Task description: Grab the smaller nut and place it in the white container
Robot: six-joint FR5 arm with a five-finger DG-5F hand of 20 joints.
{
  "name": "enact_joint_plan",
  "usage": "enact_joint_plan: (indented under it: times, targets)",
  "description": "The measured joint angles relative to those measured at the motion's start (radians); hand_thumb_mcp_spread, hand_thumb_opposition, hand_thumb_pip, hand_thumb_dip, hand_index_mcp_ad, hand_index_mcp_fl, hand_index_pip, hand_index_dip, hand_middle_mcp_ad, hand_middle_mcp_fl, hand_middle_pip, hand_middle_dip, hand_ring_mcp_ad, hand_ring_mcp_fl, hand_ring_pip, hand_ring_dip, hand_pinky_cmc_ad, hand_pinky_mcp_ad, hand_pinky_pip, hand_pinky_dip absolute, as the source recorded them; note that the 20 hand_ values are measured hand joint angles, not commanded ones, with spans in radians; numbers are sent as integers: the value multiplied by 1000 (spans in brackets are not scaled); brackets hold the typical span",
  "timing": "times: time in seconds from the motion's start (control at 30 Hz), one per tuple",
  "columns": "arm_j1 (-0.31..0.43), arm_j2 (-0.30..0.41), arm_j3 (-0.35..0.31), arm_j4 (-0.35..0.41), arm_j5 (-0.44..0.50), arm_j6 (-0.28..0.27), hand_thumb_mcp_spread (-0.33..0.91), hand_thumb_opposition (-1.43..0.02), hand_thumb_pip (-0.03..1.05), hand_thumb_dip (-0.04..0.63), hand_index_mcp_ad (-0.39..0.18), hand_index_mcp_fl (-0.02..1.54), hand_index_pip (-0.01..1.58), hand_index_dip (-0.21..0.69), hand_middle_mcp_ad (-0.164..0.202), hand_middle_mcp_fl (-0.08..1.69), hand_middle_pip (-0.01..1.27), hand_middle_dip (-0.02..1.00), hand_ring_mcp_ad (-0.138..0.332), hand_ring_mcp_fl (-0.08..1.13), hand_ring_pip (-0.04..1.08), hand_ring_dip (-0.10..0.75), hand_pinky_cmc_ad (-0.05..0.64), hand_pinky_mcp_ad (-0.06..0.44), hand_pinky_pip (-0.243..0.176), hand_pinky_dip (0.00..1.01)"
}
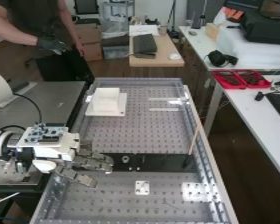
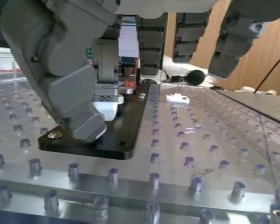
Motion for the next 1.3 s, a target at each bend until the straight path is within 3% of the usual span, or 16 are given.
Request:
enact_joint_plan:
  times: [1.3]
  targets:
    - [11, -9, 16, -14, 15, 4, 410, -873, 700, 258, -202, 257, 1520, 124, 61, 150, 143, 222, 129, 0, 101, 59, 358, 295, -33, 253]
